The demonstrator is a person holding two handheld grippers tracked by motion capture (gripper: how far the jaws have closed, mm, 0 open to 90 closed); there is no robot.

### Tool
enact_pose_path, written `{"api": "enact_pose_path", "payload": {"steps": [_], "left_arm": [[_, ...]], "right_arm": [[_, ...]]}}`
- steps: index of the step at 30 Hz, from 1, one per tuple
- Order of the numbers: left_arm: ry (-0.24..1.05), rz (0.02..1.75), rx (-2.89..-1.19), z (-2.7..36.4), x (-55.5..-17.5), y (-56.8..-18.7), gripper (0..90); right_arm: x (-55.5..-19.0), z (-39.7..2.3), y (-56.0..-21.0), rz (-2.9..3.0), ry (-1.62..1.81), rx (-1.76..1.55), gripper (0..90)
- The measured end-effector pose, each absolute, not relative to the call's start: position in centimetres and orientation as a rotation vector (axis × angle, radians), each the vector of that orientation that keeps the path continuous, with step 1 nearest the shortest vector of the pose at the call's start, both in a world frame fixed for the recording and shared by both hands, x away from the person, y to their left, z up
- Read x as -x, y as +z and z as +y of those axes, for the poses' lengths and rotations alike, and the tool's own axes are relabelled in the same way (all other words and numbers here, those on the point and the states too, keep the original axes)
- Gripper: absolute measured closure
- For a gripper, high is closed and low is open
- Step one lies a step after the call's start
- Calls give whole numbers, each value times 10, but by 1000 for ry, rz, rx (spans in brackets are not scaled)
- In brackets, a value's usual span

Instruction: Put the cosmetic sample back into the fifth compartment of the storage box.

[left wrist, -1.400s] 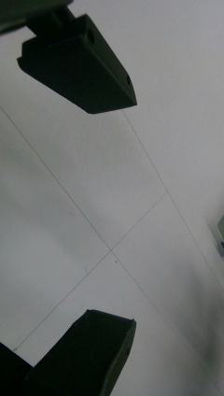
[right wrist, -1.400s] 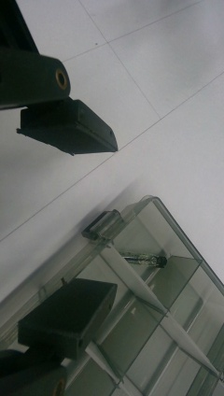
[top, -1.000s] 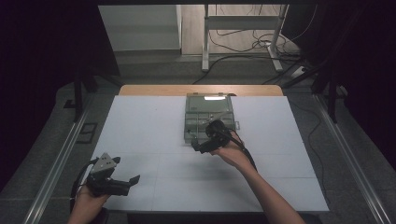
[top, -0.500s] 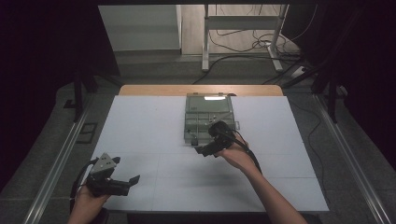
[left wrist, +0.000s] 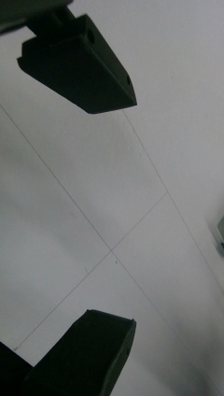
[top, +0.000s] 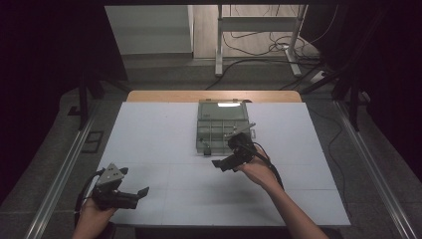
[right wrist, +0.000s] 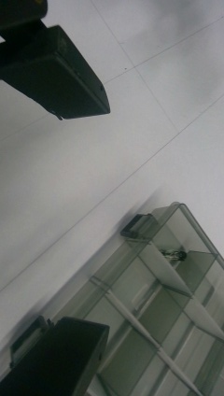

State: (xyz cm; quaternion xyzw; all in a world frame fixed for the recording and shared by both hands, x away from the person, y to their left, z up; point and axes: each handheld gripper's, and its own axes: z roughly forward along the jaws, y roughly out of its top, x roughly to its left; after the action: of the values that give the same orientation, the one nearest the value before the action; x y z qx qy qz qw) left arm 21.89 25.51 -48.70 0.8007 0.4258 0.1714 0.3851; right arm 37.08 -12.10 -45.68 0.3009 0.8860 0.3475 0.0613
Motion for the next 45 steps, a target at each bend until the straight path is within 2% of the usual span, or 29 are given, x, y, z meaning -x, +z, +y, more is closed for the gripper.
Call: {"api": "enact_pose_path", "payload": {"steps": [25, 45], "left_arm": [[440, 1091, -2041, 256, -217, -487, 4], [442, 1098, -2043, 256, -216, -487, 4]], "right_arm": [[-348, -147, -459, 2642, 1061, -902, 5], [-328, -185, -455, 2573, 1044, -965, 12]]}}
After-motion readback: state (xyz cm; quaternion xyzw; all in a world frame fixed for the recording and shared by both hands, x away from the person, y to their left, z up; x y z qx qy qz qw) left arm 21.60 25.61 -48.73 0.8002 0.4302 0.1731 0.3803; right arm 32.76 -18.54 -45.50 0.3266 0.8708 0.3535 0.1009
